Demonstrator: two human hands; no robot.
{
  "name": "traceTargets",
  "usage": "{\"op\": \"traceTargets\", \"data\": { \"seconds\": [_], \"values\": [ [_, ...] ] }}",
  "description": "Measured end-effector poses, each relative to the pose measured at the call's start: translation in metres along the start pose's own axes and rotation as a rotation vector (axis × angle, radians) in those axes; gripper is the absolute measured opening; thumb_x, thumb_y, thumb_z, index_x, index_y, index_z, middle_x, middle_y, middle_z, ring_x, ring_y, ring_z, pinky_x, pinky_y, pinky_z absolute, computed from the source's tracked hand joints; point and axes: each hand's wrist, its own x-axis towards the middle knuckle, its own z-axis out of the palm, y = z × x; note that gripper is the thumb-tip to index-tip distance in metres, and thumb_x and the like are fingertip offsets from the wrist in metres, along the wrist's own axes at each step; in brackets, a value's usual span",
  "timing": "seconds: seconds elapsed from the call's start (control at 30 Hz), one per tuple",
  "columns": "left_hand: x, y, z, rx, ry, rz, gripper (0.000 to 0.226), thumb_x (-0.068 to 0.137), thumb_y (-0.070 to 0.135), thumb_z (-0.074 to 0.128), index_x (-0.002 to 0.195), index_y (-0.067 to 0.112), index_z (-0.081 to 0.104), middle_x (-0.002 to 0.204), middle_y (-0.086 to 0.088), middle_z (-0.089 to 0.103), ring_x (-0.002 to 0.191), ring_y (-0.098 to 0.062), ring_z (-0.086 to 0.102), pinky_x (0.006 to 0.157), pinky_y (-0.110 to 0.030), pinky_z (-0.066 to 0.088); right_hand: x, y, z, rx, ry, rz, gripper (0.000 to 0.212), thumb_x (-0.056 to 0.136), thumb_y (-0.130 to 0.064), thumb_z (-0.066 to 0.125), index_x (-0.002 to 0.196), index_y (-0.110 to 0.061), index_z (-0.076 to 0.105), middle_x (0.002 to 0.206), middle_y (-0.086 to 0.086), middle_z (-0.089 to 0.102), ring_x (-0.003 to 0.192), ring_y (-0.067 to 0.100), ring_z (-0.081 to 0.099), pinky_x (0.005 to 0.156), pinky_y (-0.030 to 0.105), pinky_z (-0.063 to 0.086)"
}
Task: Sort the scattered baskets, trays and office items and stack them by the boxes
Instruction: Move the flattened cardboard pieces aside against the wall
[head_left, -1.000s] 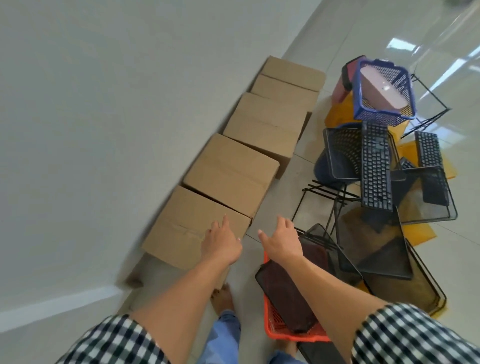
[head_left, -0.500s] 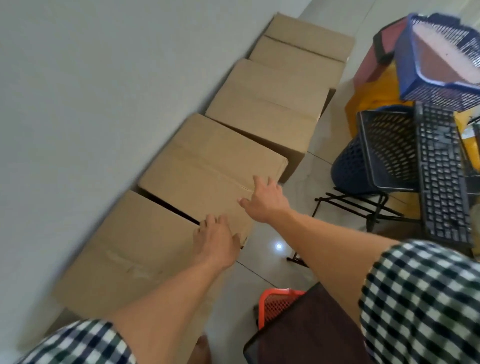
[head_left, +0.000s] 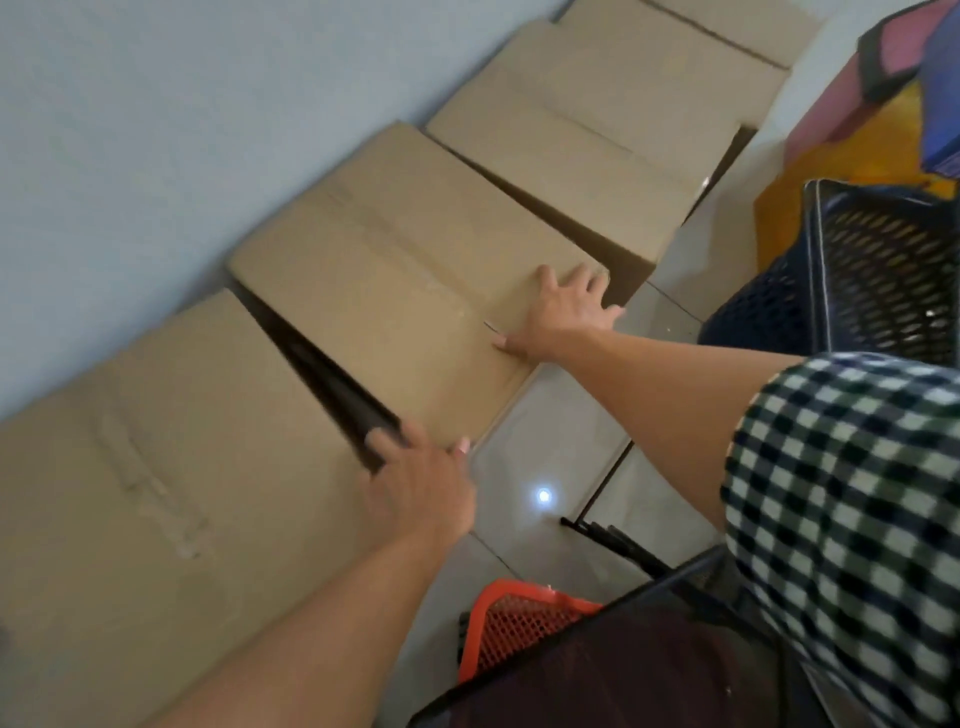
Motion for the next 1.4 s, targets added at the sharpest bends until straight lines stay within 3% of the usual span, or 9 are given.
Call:
{"op": "traceTargets", "data": {
  "seconds": [0.1, 0.27, 0.43, 0.57, 0.8, 1.07, 1.2, 1.3, 1.4],
  "values": [
    [0.008, 0.003, -0.001, -0.093, -0.065, -0.135, 0.064, 0.098, 0.065, 0.029, 0.127, 0.008, 0.03, 0.132, -0.015, 0.041, 0.116, -0.031, 0.056, 0.097, -0.042, 0.042, 0.014, 0.008, -0.002, 0.064, -0.037, 0.047, 0.143, 0.05, -0.078, 0.083, 0.157, -0.033, 0.0, 0.166, 0.017, -0.015, 0.153, 0.041, -0.008, 0.112, 0.072, 0.022],
    [0.031, 0.018, 0.0, -0.413, -0.2, -0.326, 0.057, 0.098, 0.041, 0.056, 0.133, 0.007, 0.025, 0.136, -0.017, 0.051, 0.118, -0.038, 0.058, 0.081, -0.035, 0.038, 0.017, 0.012, 0.001, 0.121, -0.017, 0.022, 0.141, 0.039, -0.074, 0.09, 0.149, -0.034, 0.011, 0.165, 0.015, -0.007, 0.152, 0.043, 0.002, 0.112, 0.069, 0.027],
    [0.031, 0.037, 0.001, -0.907, -0.266, -0.64, 0.045, 0.102, 0.015, 0.041, 0.144, 0.011, 0.023, 0.126, -0.014, 0.06, 0.066, -0.032, 0.062, 0.062, -0.034, 0.057, 0.001, 0.032, -0.004, 0.09, -0.014, 0.074, 0.136, 0.036, -0.073, 0.092, 0.141, -0.03, 0.017, 0.146, 0.015, 0.021, 0.137, 0.039, 0.027, 0.103, 0.062, 0.041],
    [0.004, 0.044, 0.005, -0.944, -0.322, -0.537, 0.084, 0.094, 0.011, 0.061, 0.152, 0.002, 0.0, 0.133, -0.006, 0.047, 0.085, -0.024, 0.062, 0.044, -0.028, 0.053, -0.018, 0.073, -0.007, 0.082, -0.037, 0.101, 0.134, 0.039, -0.066, 0.094, 0.141, -0.029, 0.015, 0.136, 0.012, 0.03, 0.13, 0.038, 0.038, 0.1, 0.062, 0.044],
    [-0.015, 0.027, -0.001, -0.959, -0.208, -0.624, 0.046, 0.099, 0.032, 0.062, 0.11, 0.012, 0.023, 0.133, -0.019, 0.049, 0.085, -0.037, 0.064, 0.061, -0.039, 0.058, -0.031, 0.095, 0.006, 0.214, -0.059, 0.177, 0.132, 0.045, -0.076, 0.087, 0.147, -0.024, 0.021, 0.14, 0.015, 0.029, 0.135, 0.042, 0.03, 0.103, 0.054, 0.041],
    [-0.015, 0.016, 0.006, -1.11, -0.239, -0.55, 0.039, 0.103, 0.028, 0.054, 0.126, 0.022, 0.023, 0.119, -0.005, 0.038, 0.063, -0.021, 0.051, 0.05, -0.031, 0.056, -0.03, 0.089, 0.016, 0.489, -0.102, 0.232, 0.123, 0.048, -0.059, 0.096, 0.139, -0.024, 0.021, 0.135, 0.011, 0.038, 0.129, 0.04, 0.046, 0.106, 0.055, 0.044],
    [-0.027, 0.008, -0.009, -1.189, -0.28, -0.57, 0.05, 0.103, 0.024, 0.057, 0.14, 0.022, 0.024, 0.151, -0.01, 0.031, 0.082, -0.028, 0.053, 0.055, -0.04, 0.059, -0.046, 0.088, 0.01, 0.535, -0.026, 0.266, 0.11, 0.05, -0.058, 0.095, 0.131, -0.026, 0.027, 0.129, 0.008, 0.04, 0.126, 0.041, 0.047, 0.102, 0.057, 0.046],
    [-0.043, 0.005, -0.025, -1.228, -0.333, -0.572, 0.065, 0.101, 0.024, 0.06, 0.15, 0.02, 0.017, 0.156, -0.008, 0.025, 0.13, -0.037, 0.043, 0.066, -0.049, 0.062, -0.061, 0.095, -0.014, 0.541, 0.026, 0.259, 0.098, 0.057, -0.059, 0.092, 0.127, -0.029, 0.031, 0.115, 0.004, 0.037, 0.125, 0.041, 0.046, 0.099, 0.055, 0.045],
    [-0.06, 0.009, -0.05, -1.281, -0.373, -0.55, 0.065, 0.099, 0.024, 0.062, 0.15, 0.018, 0.021, 0.155, -0.005, 0.029, 0.139, -0.034, 0.038, 0.069, -0.05, 0.062, -0.078, 0.099, -0.056, 0.539, 0.067, 0.228, 0.089, 0.063, -0.058, 0.089, 0.128, -0.03, 0.034, 0.11, 0.002, 0.033, 0.124, 0.041, 0.046, 0.097, 0.051, 0.045]
  ]
}}
